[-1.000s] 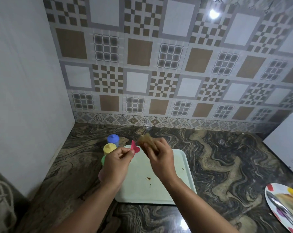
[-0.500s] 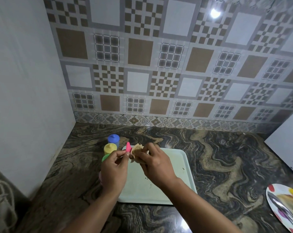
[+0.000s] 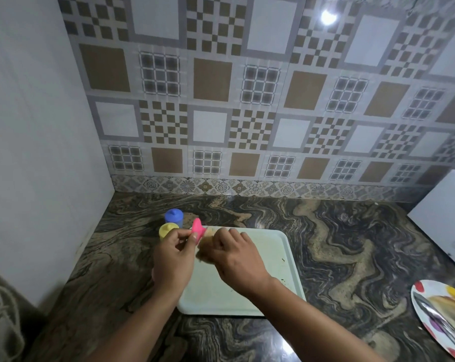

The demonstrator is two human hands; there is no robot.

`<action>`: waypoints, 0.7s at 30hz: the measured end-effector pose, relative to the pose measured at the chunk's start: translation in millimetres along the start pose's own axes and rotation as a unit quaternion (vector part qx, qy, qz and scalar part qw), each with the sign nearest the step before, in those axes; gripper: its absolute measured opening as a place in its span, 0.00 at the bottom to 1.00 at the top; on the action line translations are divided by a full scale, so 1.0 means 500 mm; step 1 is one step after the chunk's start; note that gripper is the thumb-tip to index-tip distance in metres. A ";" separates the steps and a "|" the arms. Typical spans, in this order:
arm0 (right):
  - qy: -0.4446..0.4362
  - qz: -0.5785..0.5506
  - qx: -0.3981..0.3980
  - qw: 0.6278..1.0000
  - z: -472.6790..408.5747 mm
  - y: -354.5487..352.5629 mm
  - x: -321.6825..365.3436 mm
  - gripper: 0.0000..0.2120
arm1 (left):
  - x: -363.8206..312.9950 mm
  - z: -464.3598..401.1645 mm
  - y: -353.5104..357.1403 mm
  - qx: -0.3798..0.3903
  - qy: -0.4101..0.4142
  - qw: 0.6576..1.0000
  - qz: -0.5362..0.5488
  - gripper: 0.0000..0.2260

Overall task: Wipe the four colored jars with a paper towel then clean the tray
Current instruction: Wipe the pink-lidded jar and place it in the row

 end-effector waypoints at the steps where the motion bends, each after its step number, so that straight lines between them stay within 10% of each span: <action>1: 0.007 0.003 0.037 0.999 0.013 0.017 -0.003 0.12 | 0.002 -0.008 -0.001 -0.001 -0.020 0.998 0.058 0.06; 5: 0.234 -0.178 0.062 0.954 0.034 0.053 -0.062 0.11 | -0.018 -0.037 0.011 0.023 -0.233 0.892 0.387 0.03; 8: 0.325 -0.283 -0.082 0.899 -0.001 0.003 -0.084 0.11 | -0.016 -0.038 0.016 0.037 -0.346 0.782 0.516 0.11; 11: 0.188 -0.226 -0.183 0.938 -0.047 -0.079 -0.048 0.12 | -0.016 -0.026 0.024 0.072 -0.384 0.785 0.480 0.10; 15: 0.013 -0.083 -0.096 0.992 -0.056 -0.070 -0.031 0.11 | -0.028 -0.018 0.035 0.130 -0.375 0.806 0.440 0.10; 21: 0.236 -0.180 -0.122 0.947 -0.043 -0.037 -0.121 0.09 | -0.003 -0.017 0.017 0.133 -0.373 0.822 0.409 0.07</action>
Point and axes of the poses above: each hand's wrist, its own z-axis away from the middle knuckle, its own y-axis out of the palm, x = y × z, the point moved 4 cm from there along -z, towards the middle knuckle
